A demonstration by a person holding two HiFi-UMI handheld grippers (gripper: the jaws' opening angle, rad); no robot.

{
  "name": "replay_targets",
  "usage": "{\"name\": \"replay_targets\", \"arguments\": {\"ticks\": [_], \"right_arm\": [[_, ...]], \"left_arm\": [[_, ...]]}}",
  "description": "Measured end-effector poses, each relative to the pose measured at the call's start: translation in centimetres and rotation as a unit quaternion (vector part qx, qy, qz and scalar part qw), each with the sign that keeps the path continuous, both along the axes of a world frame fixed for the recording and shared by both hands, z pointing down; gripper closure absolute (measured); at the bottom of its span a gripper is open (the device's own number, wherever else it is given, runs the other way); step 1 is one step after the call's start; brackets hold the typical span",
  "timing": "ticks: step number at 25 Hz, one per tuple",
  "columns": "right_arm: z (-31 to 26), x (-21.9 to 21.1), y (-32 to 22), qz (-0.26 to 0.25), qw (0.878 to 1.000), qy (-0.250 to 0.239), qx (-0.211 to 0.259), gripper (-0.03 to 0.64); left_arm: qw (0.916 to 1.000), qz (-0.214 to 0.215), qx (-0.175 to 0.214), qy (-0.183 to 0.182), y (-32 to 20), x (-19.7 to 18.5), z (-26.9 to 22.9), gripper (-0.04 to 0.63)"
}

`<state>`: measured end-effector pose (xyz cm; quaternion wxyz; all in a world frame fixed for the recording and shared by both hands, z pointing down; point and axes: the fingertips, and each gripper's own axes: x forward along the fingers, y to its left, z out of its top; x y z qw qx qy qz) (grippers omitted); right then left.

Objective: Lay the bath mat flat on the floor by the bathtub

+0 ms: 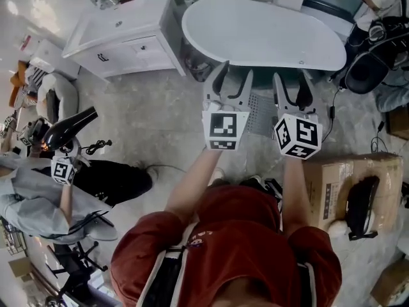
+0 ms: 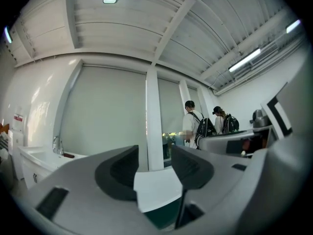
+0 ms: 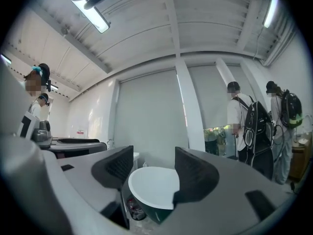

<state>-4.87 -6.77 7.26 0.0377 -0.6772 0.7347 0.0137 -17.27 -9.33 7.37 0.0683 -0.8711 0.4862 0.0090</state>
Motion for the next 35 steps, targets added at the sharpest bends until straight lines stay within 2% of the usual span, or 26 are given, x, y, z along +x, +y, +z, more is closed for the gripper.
{"name": "replay_targets", "arguments": {"ticks": [3, 7, 12, 14, 23, 35], "right_arm": [[-0.4, -2.1, -0.8, -0.013, 1.0, 0.004, 0.001, 0.366], [-1.2, -4.2, -1.9, -0.028, 1.0, 0.002, 0.006, 0.431], [-1.4, -6.3, -2.6, -0.051, 0.999, 0.001, 0.013, 0.581], [-1.2, -7.1, -2.7, -0.066, 0.998, 0.001, 0.01, 0.604], [-1.6, -9.8, -2.4, -0.09, 0.996, 0.019, 0.023, 0.606], [-1.7, -9.8, -0.9, -0.095, 0.995, 0.03, 0.027, 0.606]], "left_arm": [[0.9999, -0.014, 0.008, 0.0, -0.3, -2.1, -0.4, 0.407], [0.9996, -0.029, 0.003, -0.003, -1.2, -4.1, -0.8, 0.453], [0.9992, -0.039, 0.006, 0.002, -1.7, -5.7, -1.0, 0.539], [0.9993, -0.037, 0.006, 0.004, -1.6, -5.8, -1.1, 0.566], [0.9987, -0.049, 0.012, 0.005, -0.6, -7.6, -1.3, 0.583], [0.9978, -0.063, 0.017, 0.016, 0.7, -8.1, -1.6, 0.581]]}}
